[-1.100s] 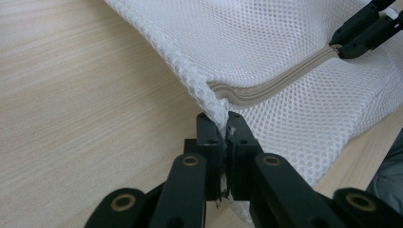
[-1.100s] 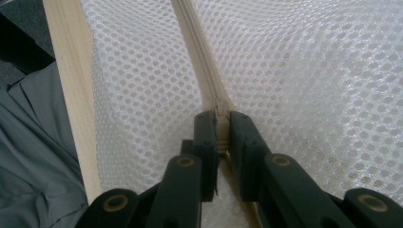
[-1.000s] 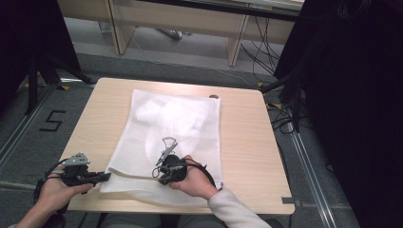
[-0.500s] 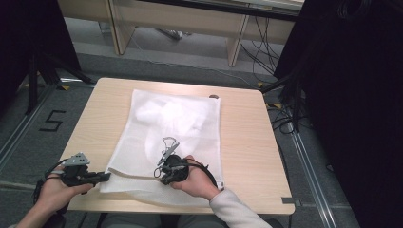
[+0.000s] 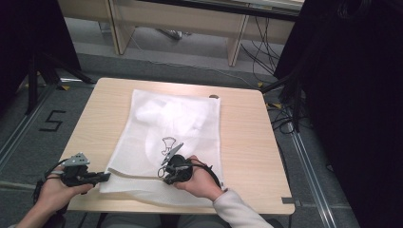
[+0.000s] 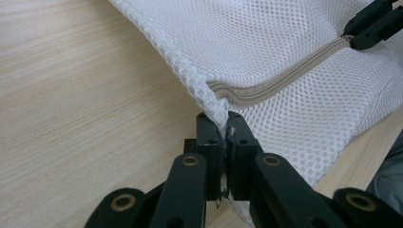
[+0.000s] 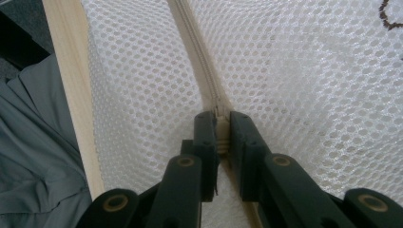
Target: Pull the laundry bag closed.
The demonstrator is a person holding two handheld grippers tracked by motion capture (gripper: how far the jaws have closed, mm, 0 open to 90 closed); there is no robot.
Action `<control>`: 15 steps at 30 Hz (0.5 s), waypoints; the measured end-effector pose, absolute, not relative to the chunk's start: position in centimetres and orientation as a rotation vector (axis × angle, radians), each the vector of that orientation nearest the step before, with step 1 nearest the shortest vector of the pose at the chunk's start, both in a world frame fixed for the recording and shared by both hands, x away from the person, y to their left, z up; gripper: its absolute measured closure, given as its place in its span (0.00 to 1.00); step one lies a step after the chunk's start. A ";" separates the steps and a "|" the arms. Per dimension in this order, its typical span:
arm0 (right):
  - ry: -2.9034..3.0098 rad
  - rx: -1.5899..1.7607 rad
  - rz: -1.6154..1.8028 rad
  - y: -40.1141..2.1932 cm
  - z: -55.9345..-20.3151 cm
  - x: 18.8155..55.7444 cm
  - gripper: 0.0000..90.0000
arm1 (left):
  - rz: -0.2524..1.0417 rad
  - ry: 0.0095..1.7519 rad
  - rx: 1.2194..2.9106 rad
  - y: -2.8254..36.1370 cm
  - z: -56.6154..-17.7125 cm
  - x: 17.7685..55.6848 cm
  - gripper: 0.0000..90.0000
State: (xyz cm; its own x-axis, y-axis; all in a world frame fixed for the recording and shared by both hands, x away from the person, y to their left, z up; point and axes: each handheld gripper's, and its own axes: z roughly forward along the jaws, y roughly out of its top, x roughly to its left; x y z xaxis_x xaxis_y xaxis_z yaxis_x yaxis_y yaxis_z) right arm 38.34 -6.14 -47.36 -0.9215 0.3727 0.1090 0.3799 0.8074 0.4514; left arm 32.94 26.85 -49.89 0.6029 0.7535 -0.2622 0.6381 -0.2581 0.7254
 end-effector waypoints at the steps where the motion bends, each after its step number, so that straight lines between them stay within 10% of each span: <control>1: -2.972 -0.618 -0.747 -6.2 -47.3 38.3 0.92 | 0.171 1.103 1.981 26.9 -49.9 33.0 0.95; 15: -2.966 -0.623 -0.748 -6.6 -47.3 38.3 0.92 | 0.171 1.097 1.983 26.9 -49.8 32.9 0.95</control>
State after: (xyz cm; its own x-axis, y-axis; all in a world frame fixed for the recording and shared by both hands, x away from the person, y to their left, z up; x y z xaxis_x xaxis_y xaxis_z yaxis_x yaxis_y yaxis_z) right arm 38.26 -6.56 -47.28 -0.9201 0.3745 0.1144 0.3840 0.8055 0.4513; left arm 32.95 26.91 -49.83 0.6076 0.7502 -0.2607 0.6356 -0.2624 0.7261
